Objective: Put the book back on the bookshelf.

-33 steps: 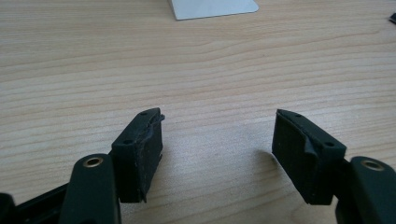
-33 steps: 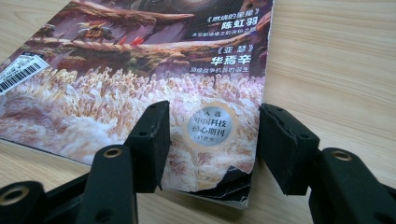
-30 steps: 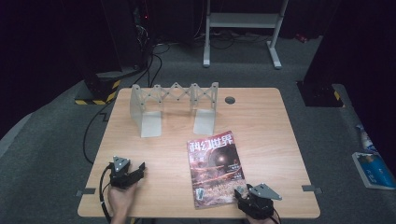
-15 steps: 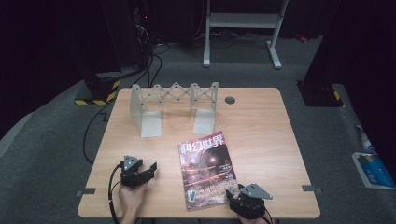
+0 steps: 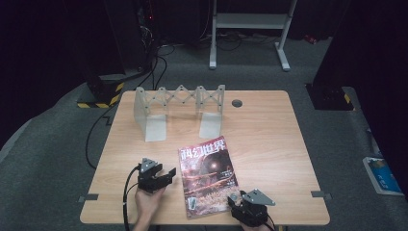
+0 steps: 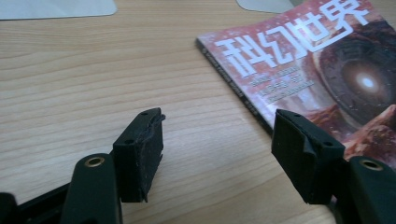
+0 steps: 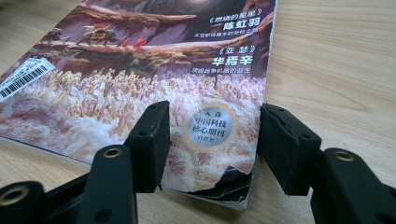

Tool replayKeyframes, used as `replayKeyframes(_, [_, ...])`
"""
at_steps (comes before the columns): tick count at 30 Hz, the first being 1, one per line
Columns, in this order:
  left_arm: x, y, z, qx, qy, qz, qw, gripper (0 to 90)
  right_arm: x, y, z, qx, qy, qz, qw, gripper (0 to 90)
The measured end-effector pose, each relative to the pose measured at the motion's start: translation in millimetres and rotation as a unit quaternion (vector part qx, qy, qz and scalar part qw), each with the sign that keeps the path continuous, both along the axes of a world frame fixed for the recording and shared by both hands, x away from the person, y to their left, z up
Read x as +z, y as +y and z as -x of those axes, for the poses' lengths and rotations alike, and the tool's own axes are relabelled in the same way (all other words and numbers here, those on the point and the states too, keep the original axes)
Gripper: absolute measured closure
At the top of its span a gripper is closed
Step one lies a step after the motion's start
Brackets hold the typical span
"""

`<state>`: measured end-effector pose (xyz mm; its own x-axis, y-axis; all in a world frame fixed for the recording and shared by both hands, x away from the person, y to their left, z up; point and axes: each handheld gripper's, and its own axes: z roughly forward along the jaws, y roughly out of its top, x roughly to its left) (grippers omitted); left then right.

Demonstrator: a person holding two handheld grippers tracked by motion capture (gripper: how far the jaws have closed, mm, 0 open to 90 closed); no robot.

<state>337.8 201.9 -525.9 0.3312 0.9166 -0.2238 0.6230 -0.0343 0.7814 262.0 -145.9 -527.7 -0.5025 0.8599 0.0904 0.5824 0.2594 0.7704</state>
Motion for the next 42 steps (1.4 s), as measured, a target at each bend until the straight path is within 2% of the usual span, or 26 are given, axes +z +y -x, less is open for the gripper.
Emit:
replayKeyframes(7, [1.1, -18.3, -5.8, -0.026, 0.003, -0.006, 0.9996, 34.0, -0.4, 4.4, 0.7, 0.01, -0.002, 0.0, 1.0, 44.3])
replayKeyframes(10, [0.8, -25.5, -9.4, -0.029, 0.004, -0.007, 0.9995, 34.1, -0.3, 5.5, 1.3, 0.01, 0.001, -0.002, 0.9999, 44.3])
replayKeyframes(13, [-0.3, -30.6, -12.5, -0.036, 0.005, -0.018, 0.9992, 34.4, -0.3, 5.9, 1.7, 0.012, 0.0, -0.002, 0.9999, 44.3])
replayKeyframes(15, [-1.6, -33.3, -13.3, -0.038, 0.008, -0.015, 0.9991, 34.6, -0.3, 6.2, 2.1, 0.015, 0.0, -0.002, 0.9999, 44.2])
replayKeyframes(22, [-3.6, -38.0, -14.1, -0.039, 0.0, -0.018, 0.9991, 34.9, 0.5, 8.9, 4.7, 0.028, 0.007, -0.002, 0.9996, 44.0])
replayKeyframes(26, [-5.5, -40.4, -13.5, -0.041, -0.013, -0.033, 0.9985, 34.9, 1.8, 9.3, 4.7, 0.037, 0.015, -0.002, 0.9992, 43.9])
replayKeyframes(28, [-6.1, -41.3, -13.2, -0.044, -0.021, -0.047, 0.9977, 35.1, 2.7, 7.9, 3.2, 0.044, 0.019, -0.001, 0.9988, 44.0])
replayKeyframes(33, [-7.9, -42.9, -11.1, -0.041, -0.03, -0.052, 0.9974, 34.9, 4.5, 1.1, -1.2, 0.058, 0.03, -0.011, 0.9978, 47.6])
replayKeyframes(37, [-8.1, -43.2, -10.5, -0.04, -0.029, -0.049, 0.9976, 34.9, 7.4, -6.1, -8.7, 0.054, 0.028, -0.014, 0.998, 48.8])
replayKeyframes(42, [-8.4, -43.5, -10.1, -0.039, -0.03, -0.05, 0.9975, 34.9, 12.4, -13.2, -25.2, 0.045, 0.034, -0.034, 0.9978, 50.2])
